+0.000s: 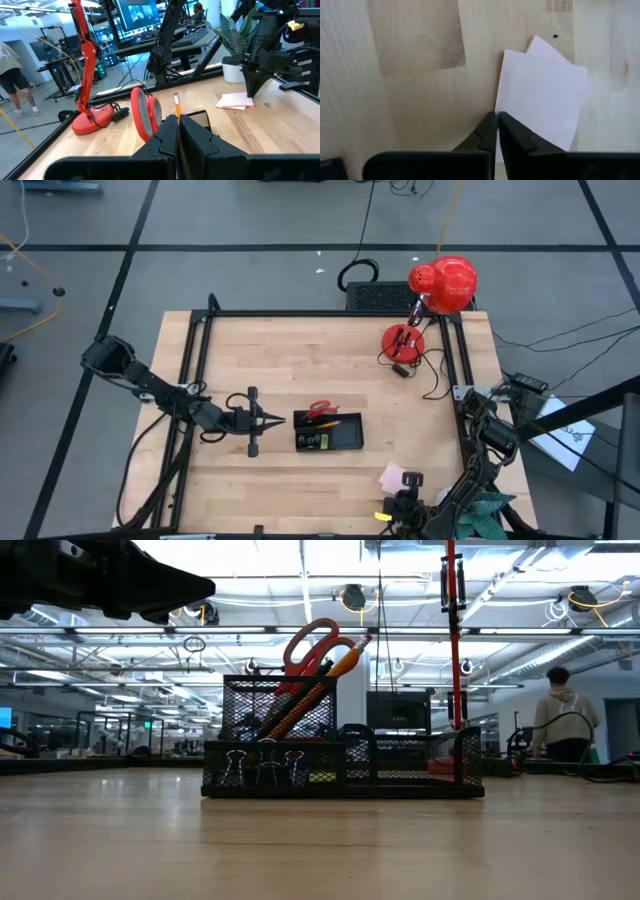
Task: Pick and place office supplies into organizer
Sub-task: Put the pink sticky notes into the black desk organizer
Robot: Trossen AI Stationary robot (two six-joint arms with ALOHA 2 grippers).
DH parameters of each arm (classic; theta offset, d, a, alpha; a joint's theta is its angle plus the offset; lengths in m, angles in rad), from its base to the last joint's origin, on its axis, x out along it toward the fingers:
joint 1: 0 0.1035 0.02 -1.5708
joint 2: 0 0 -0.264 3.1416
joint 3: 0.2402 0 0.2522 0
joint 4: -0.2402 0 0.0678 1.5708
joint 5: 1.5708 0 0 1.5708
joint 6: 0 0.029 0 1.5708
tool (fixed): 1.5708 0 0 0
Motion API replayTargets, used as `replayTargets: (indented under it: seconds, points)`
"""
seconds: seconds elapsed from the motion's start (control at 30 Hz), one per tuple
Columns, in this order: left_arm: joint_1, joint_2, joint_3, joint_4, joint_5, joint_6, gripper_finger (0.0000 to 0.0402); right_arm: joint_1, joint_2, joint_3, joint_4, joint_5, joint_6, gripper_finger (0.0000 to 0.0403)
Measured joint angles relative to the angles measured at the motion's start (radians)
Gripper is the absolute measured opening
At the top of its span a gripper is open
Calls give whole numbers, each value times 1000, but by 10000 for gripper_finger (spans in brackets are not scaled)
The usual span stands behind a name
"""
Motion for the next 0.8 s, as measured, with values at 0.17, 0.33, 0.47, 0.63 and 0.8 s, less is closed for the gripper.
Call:
replayTargets:
  seconds: [0.17,0.33,0.47,0.63,0.8]
  points:
    - [0,0,0,0,0,0,26,0,-22,17,-68,4,-1,1]
    - [0,0,0,1,0,1,26,-3,-24,137,-293,56,12,0]
    - [-1,0,0,0,0,0,26,-3,-18,222,-373,117,14,0]
    - [0,0,0,0,0,0,26,-10,-22,263,-380,150,-18,0]
    - [0,0,0,-1,1,0,26,-14,-21,262,-378,134,0,0]
